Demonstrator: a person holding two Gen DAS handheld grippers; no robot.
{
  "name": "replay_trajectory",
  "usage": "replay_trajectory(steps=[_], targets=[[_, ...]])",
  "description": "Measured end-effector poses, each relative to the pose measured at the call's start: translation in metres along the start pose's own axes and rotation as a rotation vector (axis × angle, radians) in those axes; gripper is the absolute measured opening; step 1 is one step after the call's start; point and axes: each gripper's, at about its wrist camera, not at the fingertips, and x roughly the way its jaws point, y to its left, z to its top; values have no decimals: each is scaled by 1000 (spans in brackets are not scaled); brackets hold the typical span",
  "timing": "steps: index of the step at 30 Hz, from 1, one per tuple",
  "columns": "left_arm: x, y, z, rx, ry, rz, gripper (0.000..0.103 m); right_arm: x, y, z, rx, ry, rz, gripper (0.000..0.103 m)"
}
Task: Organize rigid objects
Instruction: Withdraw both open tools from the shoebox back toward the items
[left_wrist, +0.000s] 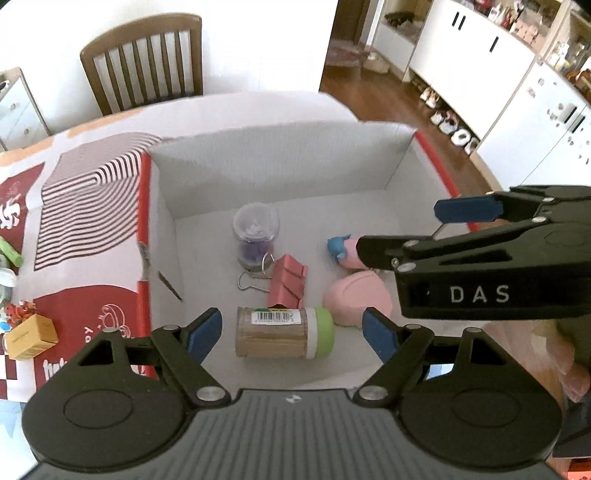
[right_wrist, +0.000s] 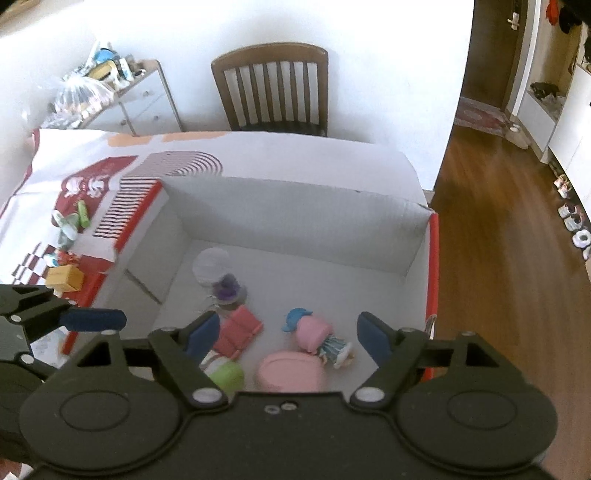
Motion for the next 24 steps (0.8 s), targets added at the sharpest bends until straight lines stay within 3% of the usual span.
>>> replay_trajectory(steps=[10, 19, 24], targets=[[-46, 15, -20, 2, -105, -51, 83, -39, 27, -9, -32, -76, 39, 87], [-75, 62, -47, -15, -157, -101, 83, -65, 58, -20, 15, -130, 74, 91], [-93, 95, -63, -16, -184, -89, 83, -71, 79, -29, 54, -160, 89, 96]])
